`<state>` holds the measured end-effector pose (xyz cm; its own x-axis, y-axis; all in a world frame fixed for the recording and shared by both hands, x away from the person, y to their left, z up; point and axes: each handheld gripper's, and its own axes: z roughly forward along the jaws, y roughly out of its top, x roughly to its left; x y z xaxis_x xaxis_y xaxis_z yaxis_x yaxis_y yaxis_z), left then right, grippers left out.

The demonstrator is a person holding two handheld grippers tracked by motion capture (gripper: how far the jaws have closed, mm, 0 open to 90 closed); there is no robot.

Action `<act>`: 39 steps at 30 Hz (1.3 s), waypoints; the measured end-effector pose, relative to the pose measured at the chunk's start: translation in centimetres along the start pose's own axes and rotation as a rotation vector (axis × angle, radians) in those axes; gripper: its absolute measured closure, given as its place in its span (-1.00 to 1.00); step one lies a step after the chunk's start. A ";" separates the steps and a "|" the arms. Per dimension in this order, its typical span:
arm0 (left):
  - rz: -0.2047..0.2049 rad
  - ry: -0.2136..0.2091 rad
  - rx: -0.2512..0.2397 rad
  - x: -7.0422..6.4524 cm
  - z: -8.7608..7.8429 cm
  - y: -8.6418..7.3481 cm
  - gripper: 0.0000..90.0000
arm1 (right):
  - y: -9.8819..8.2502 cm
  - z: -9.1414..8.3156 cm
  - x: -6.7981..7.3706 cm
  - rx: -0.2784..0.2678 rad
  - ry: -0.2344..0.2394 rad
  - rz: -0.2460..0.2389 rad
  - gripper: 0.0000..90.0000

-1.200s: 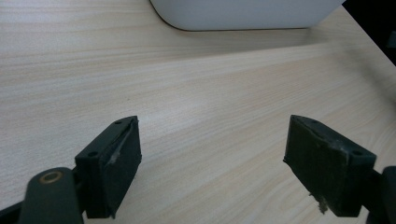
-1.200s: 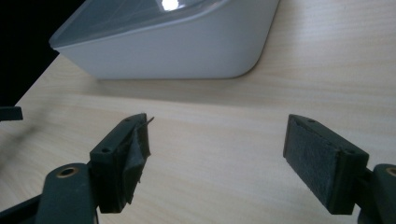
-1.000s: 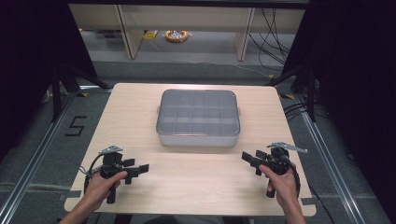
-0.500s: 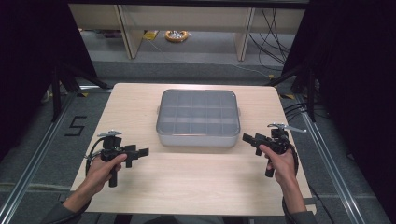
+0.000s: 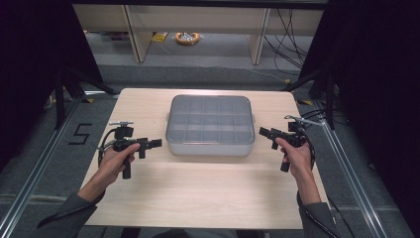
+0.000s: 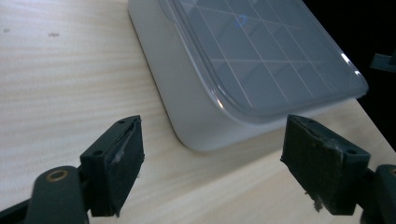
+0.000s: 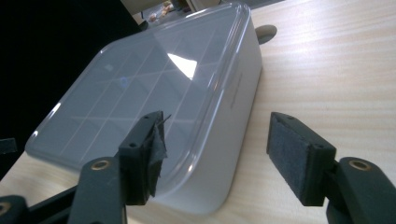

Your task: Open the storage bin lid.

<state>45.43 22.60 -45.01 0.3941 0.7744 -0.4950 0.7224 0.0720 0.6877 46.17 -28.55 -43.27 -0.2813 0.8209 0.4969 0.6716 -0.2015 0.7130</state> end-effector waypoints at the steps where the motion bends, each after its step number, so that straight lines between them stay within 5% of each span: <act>1: -0.001 -0.003 0.002 0.0 0.2 0.3 -0.53 | 0.5 0.5 -0.1 -0.008 0.020 0.004 -0.07; 5: -0.003 -0.005 -0.003 0.1 1.7 2.2 -0.47 | 1.1 1.6 -0.1 -0.006 0.004 -0.008 -0.01; 6: 0.002 0.001 0.000 0.2 1.9 2.6 -0.46 | 1.4 1.8 -0.5 -0.006 0.006 -0.051 -0.01; 7: 0.002 0.001 0.000 0.2 1.9 2.6 -0.46 | 1.5 1.9 0.1 0.009 0.001 0.015 0.00; 13: -0.003 0.033 -0.005 0.1 3.8 4.4 -0.44 | 2.3 2.9 0.0 0.016 -0.014 0.021 0.02; 15: -0.027 0.029 -0.004 0.3 4.5 5.0 -0.42 | 2.8 3.7 -0.3 0.014 -0.021 -0.050 0.03; 19: -0.047 0.033 -0.002 0.6 5.3 5.5 -0.40 | 3.1 4.3 -0.2 0.024 -0.026 -0.044 0.04; 20: -0.051 0.036 -0.001 0.6 5.5 5.7 -0.39 | 3.3 4.6 -0.3 0.024 -0.026 -0.037 0.05; 21: -0.051 0.027 0.003 0.7 5.9 6.0 -0.34 | 3.4 4.9 0.3 0.058 -0.022 0.059 0.06; 33: -0.095 0.036 -0.006 0.9 7.5 7.4 -0.18 | 3.4 7.4 -0.1 0.069 -0.041 0.040 0.12; 35: -0.112 0.046 -0.006 1.1 8.0 7.5 -0.13 | 3.4 7.7 0.1 0.078 -0.031 0.102 0.13; 38: -0.118 0.056 0.004 1.1 8.4 7.5 -0.08 | 3.3 7.9 0.0 0.080 -0.034 0.086 0.13; 39: -0.118 0.059 0.009 1.2 8.5 7.5 -0.07 | 3.3 8.0 0.1 0.084 -0.038 0.117 0.13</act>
<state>56.15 18.69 -45.00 0.2724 0.7963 -0.5401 0.7671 0.1591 0.6215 53.86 -24.81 -44.85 -0.1722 0.8145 0.5540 0.7539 -0.2530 0.6063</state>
